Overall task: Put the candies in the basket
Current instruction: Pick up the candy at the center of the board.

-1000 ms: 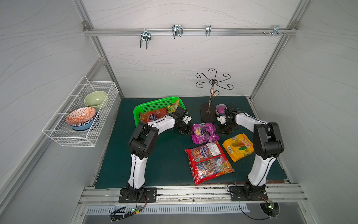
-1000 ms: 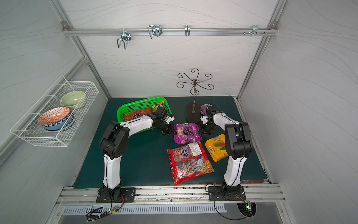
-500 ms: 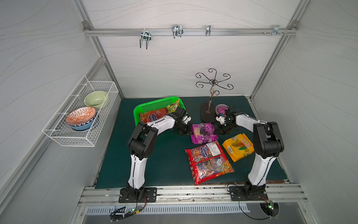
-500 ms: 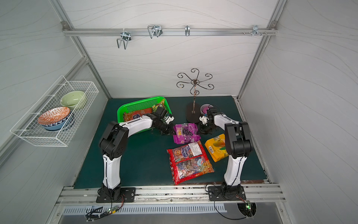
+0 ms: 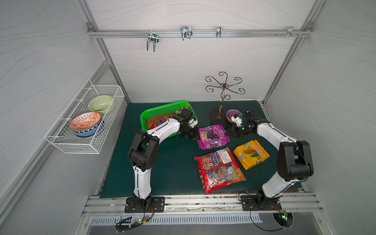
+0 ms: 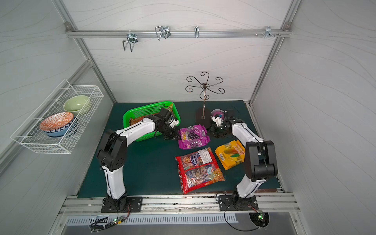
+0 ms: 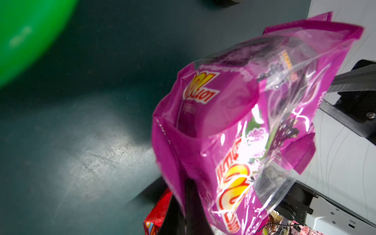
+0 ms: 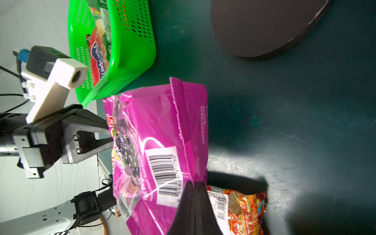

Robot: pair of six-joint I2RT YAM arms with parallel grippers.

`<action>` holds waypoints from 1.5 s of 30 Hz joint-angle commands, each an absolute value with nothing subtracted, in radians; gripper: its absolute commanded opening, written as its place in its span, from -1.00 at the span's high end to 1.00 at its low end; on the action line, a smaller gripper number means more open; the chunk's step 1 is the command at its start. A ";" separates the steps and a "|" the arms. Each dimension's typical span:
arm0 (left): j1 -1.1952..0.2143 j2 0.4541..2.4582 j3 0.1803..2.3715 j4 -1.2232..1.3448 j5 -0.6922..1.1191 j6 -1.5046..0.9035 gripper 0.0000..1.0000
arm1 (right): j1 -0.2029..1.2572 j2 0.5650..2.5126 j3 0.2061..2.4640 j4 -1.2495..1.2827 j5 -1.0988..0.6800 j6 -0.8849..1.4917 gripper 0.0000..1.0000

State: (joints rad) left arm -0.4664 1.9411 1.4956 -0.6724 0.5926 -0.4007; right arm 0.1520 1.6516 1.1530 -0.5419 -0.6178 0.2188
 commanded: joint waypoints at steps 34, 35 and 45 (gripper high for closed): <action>0.084 1.644 1.601 -1.025 0.427 -0.131 1.00 | 0.571 1.900 1.736 -0.459 -0.375 0.378 1.00; 0.092 1.645 1.597 -1.021 0.424 -0.134 1.00 | 0.583 1.912 1.755 -0.463 -0.363 0.374 1.00; 0.181 1.662 1.532 -0.928 0.327 -0.118 1.00 | 0.660 2.040 1.896 -0.462 -0.255 0.375 1.00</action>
